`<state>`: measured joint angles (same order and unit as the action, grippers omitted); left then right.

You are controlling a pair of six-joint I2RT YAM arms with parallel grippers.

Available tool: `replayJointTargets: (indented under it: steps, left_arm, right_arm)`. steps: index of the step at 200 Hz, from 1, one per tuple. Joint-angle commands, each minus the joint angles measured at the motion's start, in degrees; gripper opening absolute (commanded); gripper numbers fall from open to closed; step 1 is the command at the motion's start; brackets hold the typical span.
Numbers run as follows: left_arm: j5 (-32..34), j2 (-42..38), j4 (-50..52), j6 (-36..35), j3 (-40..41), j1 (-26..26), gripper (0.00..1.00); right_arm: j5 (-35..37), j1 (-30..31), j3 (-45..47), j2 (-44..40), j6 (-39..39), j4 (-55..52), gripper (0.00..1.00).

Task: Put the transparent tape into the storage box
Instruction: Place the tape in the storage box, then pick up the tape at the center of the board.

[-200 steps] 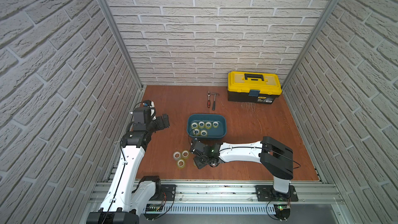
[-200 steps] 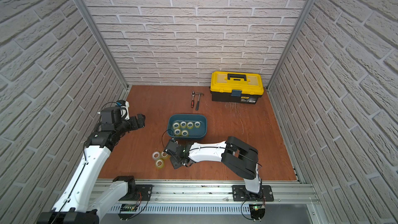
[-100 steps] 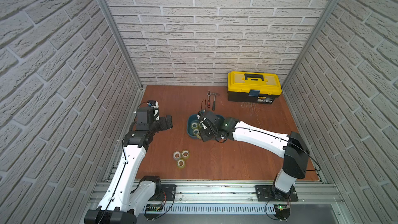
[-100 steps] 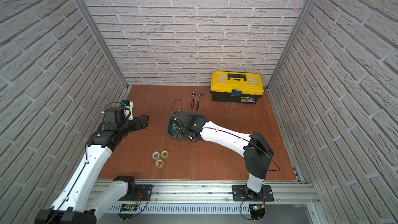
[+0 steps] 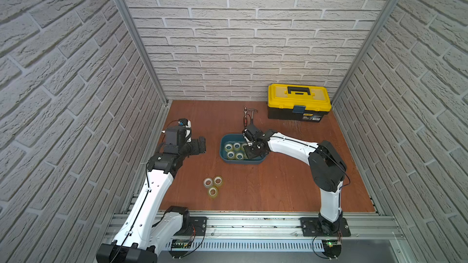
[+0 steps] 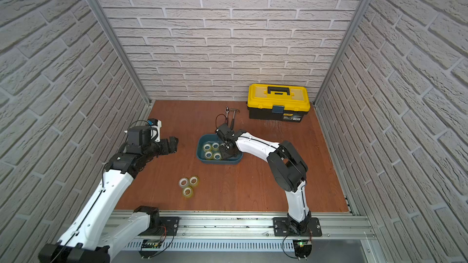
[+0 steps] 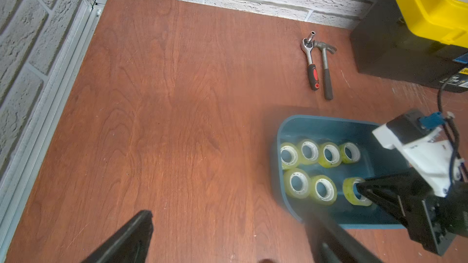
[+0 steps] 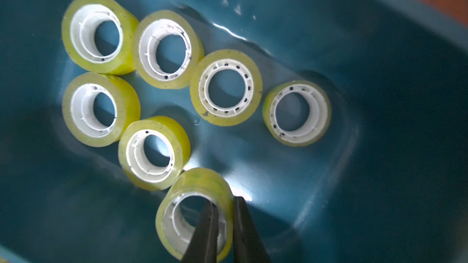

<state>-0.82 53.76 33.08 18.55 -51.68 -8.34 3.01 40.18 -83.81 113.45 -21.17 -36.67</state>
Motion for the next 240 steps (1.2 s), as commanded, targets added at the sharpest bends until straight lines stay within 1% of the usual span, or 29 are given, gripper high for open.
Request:
replayJointTargets:
  steps: [1, 19, 33, 43, 52, 71, 84, 109, 126, 135, 147, 178, 210, 237, 240]
  left_arm:
    - [0.6, 0.1, -0.6, -1.0, -0.7, -0.3, 0.98]
    - [0.2, 0.4, -0.8, -1.4, -0.5, -0.2, 0.98]
    - [-2.4, 0.7, -1.2, -2.2, -0.8, 1.0, 0.98]
    - [-4.3, 0.9, -1.9, -2.1, -0.6, 2.6, 0.98]
    - [-6.5, 1.0, -3.0, -1.6, -0.1, 4.6, 0.98]
    - [-10.4, 2.0, -4.7, 0.5, 0.5, 8.7, 0.98]
    - [-11.6, 2.9, -4.7, 1.2, 0.2, 10.8, 0.98]
    - [-10.6, 3.5, -3.9, 2.1, -0.3, 14.6, 0.98]
    - [-9.6, 2.8, -3.9, 2.6, 0.0, 16.6, 0.98]
    - [-9.2, 2.3, -3.9, 2.8, 0.2, 17.1, 0.98]
    - [-8.6, 1.5, -4.1, 2.9, 0.7, 17.3, 0.98]
    - [-8.4, 0.7, -4.3, 2.9, 1.0, 17.3, 0.98]
    - [-9.2, 0.9, -4.3, 3.3, 1.0, 17.3, 0.98]
    - [-13.1, 2.1, -5.7, 4.3, 1.7, 17.1, 0.98]
    - [-13.4, 2.3, -5.7, 4.4, 1.5, 17.1, 0.98]
  right_arm:
    - [-1.4, 0.0, -1.2, -0.5, 0.2, 0.9, 0.37]
    - [-2.6, 0.0, -3.2, -0.5, -0.1, 0.0, 0.51]
    - [-3.3, 0.0, -4.2, -1.2, -0.3, -1.0, 0.62]
    - [-3.8, 0.2, -4.0, -2.8, -0.5, -1.1, 0.66]
    - [-4.3, 0.3, -3.2, -4.7, -0.8, -0.8, 0.67]
    - [-5.2, 1.1, -1.0, -9.3, -1.0, 0.0, 0.67]
    - [-5.2, 2.3, 0.9, -12.4, -1.7, 0.6, 0.66]
    - [-6.3, 6.2, 8.0, -17.7, -5.9, 6.0, 0.62]
    - [-6.3, 9.9, 13.1, -18.9, -10.3, 11.3, 0.56]
    - [-6.1, 12.0, 14.6, -18.4, -11.8, 13.8, 0.51]
    - [-5.4, 14.4, 15.1, -16.4, -13.8, 15.4, 0.48]
    - [-5.9, 18.4, 11.7, -8.9, -16.4, 17.3, 0.42]
    - [-5.2, 19.9, 6.5, -3.1, -16.4, 16.4, 0.41]
    - [-5.4, 20.8, 3.9, -0.5, -16.3, 15.6, 0.41]
    - [-5.5, 20.9, 3.8, 1.0, -16.3, 15.6, 0.41]
